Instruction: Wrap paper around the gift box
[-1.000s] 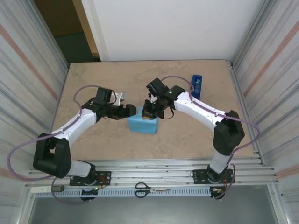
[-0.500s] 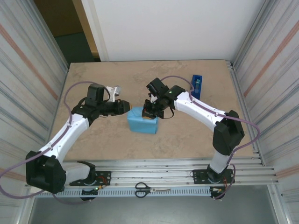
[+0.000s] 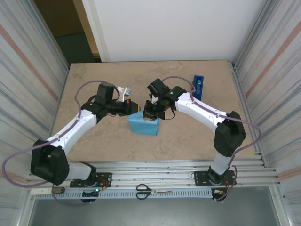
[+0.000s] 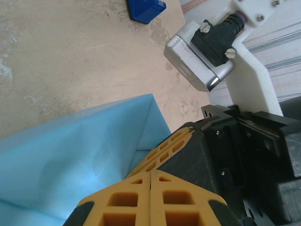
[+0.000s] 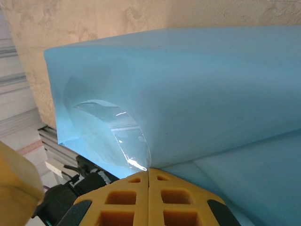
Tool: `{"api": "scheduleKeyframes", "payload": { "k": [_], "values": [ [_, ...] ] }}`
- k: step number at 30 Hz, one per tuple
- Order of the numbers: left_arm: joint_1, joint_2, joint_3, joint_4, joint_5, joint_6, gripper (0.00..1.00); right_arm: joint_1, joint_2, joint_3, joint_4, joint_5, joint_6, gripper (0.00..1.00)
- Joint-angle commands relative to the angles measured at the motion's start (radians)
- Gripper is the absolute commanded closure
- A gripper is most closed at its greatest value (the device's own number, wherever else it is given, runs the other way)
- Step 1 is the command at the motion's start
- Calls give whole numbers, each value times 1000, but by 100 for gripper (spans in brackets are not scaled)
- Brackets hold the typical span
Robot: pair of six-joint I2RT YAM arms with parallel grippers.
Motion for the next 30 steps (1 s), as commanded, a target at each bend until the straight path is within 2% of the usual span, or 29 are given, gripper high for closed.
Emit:
{"api": "scheduleKeyframes", "payload": {
  "k": [1,24,30],
  "values": [
    [-12,25,52,-59,-29,22,100,9,50,-39,-77,61,-4,100],
    [-76,151,87,-144,-90,81,100,15,45,-44,-53,48,2,100],
    [-105,177,92,-211,-168,134,100,15,41,-39,-39,35,2,100]
  ]
}}
